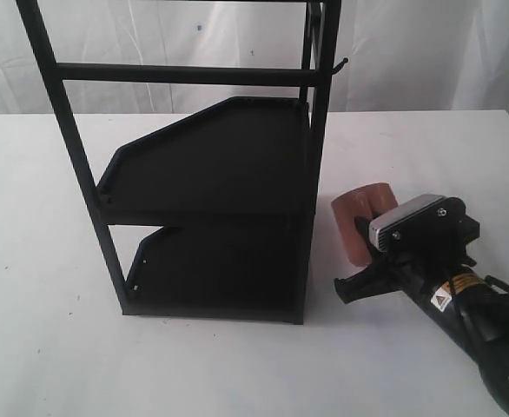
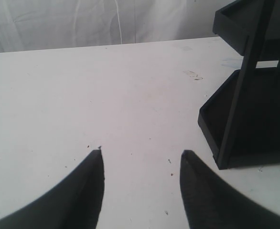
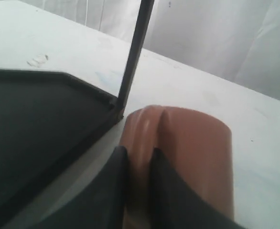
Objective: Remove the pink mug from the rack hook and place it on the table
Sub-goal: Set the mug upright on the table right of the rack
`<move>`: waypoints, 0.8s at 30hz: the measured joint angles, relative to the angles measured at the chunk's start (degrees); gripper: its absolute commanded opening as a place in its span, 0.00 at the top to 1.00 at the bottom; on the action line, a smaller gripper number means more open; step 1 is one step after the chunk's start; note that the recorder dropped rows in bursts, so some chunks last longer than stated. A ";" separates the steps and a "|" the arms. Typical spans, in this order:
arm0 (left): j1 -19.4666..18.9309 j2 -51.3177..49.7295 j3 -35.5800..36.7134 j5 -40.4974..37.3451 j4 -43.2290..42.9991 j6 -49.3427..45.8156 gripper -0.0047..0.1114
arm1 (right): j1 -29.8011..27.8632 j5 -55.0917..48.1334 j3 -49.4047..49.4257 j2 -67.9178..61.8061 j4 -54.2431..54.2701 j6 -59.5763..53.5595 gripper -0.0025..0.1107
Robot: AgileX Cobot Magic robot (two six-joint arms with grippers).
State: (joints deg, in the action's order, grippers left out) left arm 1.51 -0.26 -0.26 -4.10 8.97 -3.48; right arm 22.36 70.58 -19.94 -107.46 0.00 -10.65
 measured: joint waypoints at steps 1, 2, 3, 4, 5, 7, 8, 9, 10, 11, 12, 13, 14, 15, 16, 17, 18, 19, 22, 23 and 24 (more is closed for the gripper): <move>0.00 0.00 0.00 0.00 0.00 0.00 0.50 | 0.00 1.19 -0.29 -1.10 0.00 -0.19 0.98; 0.00 0.00 0.00 0.00 0.00 0.00 0.50 | 0.00 2.47 -0.27 -2.47 0.00 0.02 0.98; 0.00 0.00 0.00 0.00 0.00 0.00 0.50 | 0.00 3.75 -0.27 -3.58 0.00 0.51 0.98; 0.00 0.00 0.00 0.00 0.00 0.00 0.50 | 0.00 3.74 -0.27 -4.31 0.00 1.18 0.98; 0.00 0.00 0.00 0.00 0.00 0.00 0.50 | 0.00 3.64 -0.27 -4.89 0.00 2.47 0.98; 0.00 0.00 0.00 0.00 0.00 0.00 0.50 | 0.00 2.31 0.38 -6.01 0.00 3.66 0.98; 0.00 0.00 0.00 0.00 0.00 0.00 0.50 | 0.00 2.41 0.96 -6.28 0.00 3.66 0.98; 0.00 0.00 0.00 0.00 0.00 0.00 0.50 | 0.00 2.41 1.27 -6.28 0.00 3.94 0.98; 0.00 0.00 0.00 0.00 0.00 0.00 0.50 | 0.00 2.65 1.71 -6.17 0.00 4.25 0.98; 0.00 0.00 0.00 0.00 0.00 0.00 0.50 | 0.00 2.80 2.17 -6.06 0.31 4.68 0.98; 0.00 0.00 0.00 0.00 0.00 0.00 0.50 | 0.00 2.95 2.61 -5.91 0.31 5.13 0.98; 0.00 0.00 0.00 0.00 0.00 0.00 0.50 | 0.00 3.07 2.95 -5.67 0.31 5.23 0.98; 0.00 0.00 0.00 0.00 0.00 0.00 0.50 | 0.00 3.07 3.34 -5.37 0.31 5.49 0.98; 0.00 0.00 0.00 0.00 0.00 0.00 0.50 | 0.00 3.07 3.59 -5.26 0.31 5.50 0.98; 0.00 0.00 0.00 0.00 0.00 0.00 0.50 | 0.00 3.23 3.68 -5.16 0.31 5.50 0.98; 0.00 0.00 0.00 0.00 0.00 0.00 0.50 | 0.00 3.23 3.68 -5.04 0.31 5.50 0.98; 0.00 0.00 0.00 0.00 0.00 0.00 0.50 | 0.00 3.23 3.68 -5.04 0.31 5.58 0.98; 0.00 0.00 0.00 0.00 0.00 0.00 0.50 | 0.00 3.23 3.68 -5.04 0.31 5.58 0.98; 0.00 0.00 0.00 0.00 0.00 0.00 0.50 | 0.00 3.23 3.68 -5.04 0.41 5.62 0.98; 0.00 0.00 0.00 0.00 0.00 0.00 0.50 | 0.00 3.23 3.68 -5.04 0.41 5.62 0.98; 0.00 0.00 0.00 0.00 0.00 0.00 0.50 | 0.00 3.23 3.68 -5.04 0.41 5.27 0.98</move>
State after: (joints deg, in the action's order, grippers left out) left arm 1.51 -0.26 -0.26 -4.10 8.97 -3.48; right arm 22.36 73.80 -16.26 -112.50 0.41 -5.38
